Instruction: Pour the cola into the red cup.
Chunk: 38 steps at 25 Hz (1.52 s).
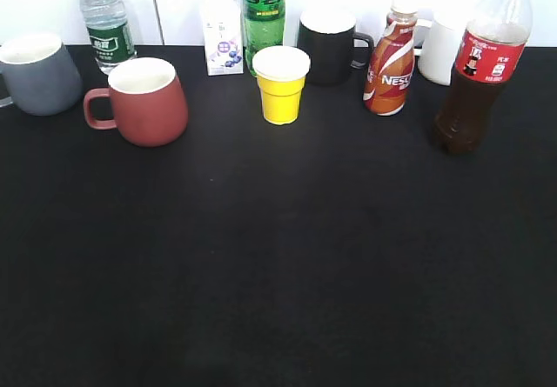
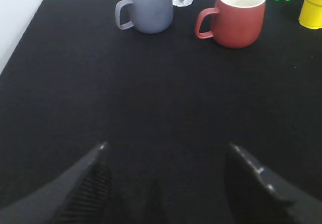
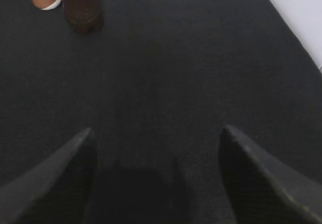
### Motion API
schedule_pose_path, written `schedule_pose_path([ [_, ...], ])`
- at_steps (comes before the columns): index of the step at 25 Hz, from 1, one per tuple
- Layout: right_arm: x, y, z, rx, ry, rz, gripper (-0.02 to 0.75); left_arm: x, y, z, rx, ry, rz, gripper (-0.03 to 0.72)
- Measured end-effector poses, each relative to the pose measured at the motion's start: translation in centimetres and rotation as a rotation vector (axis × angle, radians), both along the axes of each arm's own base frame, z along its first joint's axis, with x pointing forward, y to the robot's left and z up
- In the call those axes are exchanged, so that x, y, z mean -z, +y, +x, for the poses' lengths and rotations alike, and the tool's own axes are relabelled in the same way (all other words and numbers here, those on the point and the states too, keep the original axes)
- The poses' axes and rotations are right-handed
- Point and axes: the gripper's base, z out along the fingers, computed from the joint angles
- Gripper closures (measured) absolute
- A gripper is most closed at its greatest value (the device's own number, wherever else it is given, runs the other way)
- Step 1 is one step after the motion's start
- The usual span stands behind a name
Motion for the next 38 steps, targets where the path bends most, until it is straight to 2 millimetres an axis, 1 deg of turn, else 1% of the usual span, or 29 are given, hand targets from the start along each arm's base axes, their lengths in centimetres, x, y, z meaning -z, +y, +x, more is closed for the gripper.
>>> schedule_pose_path([
  [12, 0.0, 0.0, 0.0, 0.0, 0.0, 0.0, 0.164, 0.0, 0.0, 0.0, 0.0, 0.001, 0.0, 0.155],
  [13, 0.0, 0.0, 0.0, 0.0, 0.0, 0.0, 0.164, -0.1, 0.0, 0.3, 0.002, 0.016, 0.004, 0.155],
  [14, 0.0, 0.0, 0.0, 0.0, 0.0, 0.0, 0.164, -0.7, 0.0, 1.0, 0.012, 0.021, 0.018, 0.155],
  [15, 0.0, 0.0, 0.0, 0.0, 0.0, 0.0, 0.164, -1.8, 0.1, 1.9, 0.018, -0.013, 0.033, 0.155],
  [16, 0.0, 0.0, 0.0, 0.0, 0.0, 0.0, 0.164, -3.0, 0.1, 3.2, 0.017, -0.06, 0.039, 0.155],
  [17, 0.0, 0.0, 0.0, 0.0, 0.0, 0.0, 0.164, -3.8, 0.1, 4.9, 0.03, -0.098, 0.049, 0.155],
  [19, 0.0, 0.0, 0.0, 0.0, 0.0, 0.0, 0.164, -5.2, -0.1, 8.8, 0.079, -0.197, 0.057, 0.155],
  [20, 0.0, 0.0, 0.0, 0.0, 0.0, 0.0, 0.164, -5.5, -0.1, 10.8, 0.074, -0.219, 0.041, 0.155],
  [22, 0.0, 0.0, 0.0, 0.0, 0.0, 0.0, 0.164, -5.1, 0.1, 14.3, 0.057, -0.217, 0.018, 0.155],
  [24, 0.0, 0.0, 0.0, 0.0, 0.0, 0.0, 0.164, -4.2, -0.8, 17.6, 0.088, -0.218, 0.015, 0.155],
  [25, 0.0, 0.0, 0.0, 0.0, 0.0, 0.0, 0.164, -3.3, -1.8, 19.5, 0.118, -0.217, 0.013, 0.155],
  [27, 0.0, 0.0, 0.0, 0.0, 0.0, 0.0, 0.164, -2.1, -3.8, 21.4, 0.149, -0.283, -0.005, 0.155],
  [28, 0.0, 0.0, 0.0, 0.0, 0.0, 0.0, 0.164, -0.6, -4.5, 22.2, 0.145, -0.287, -0.013, 0.155],
  [29, 0.0, 0.0, 0.0, 0.0, 0.0, 0.0, 0.164, 2.4, -5.5, 22.9, 0.135, -0.252, -0.014, 0.155],
  [31, 0.0, 0.0, 0.0, 0.0, 0.0, 0.0, 0.164, 6.1, -6.0, 23.3, 0.095, -0.215, -0.039, 0.155],
  [33, 0.0, 0.0, 0.0, 0.0, 0.0, 0.0, 0.164, 9.0, -6.2, 23.9, 0.065, -0.191, -0.055, 0.155],
  [36, 0.0, 0.0, 0.0, 0.0, 0.0, 0.0, 0.164, 11.3, -6.8, 25.1, 0.099, -0.235, -0.001, 0.155],
  [38, 0.0, 0.0, 0.0, 0.0, 0.0, 0.0, 0.164, 12.8, -7.5, 25.4, 0.177, -0.221, 0.036, 0.155],
])
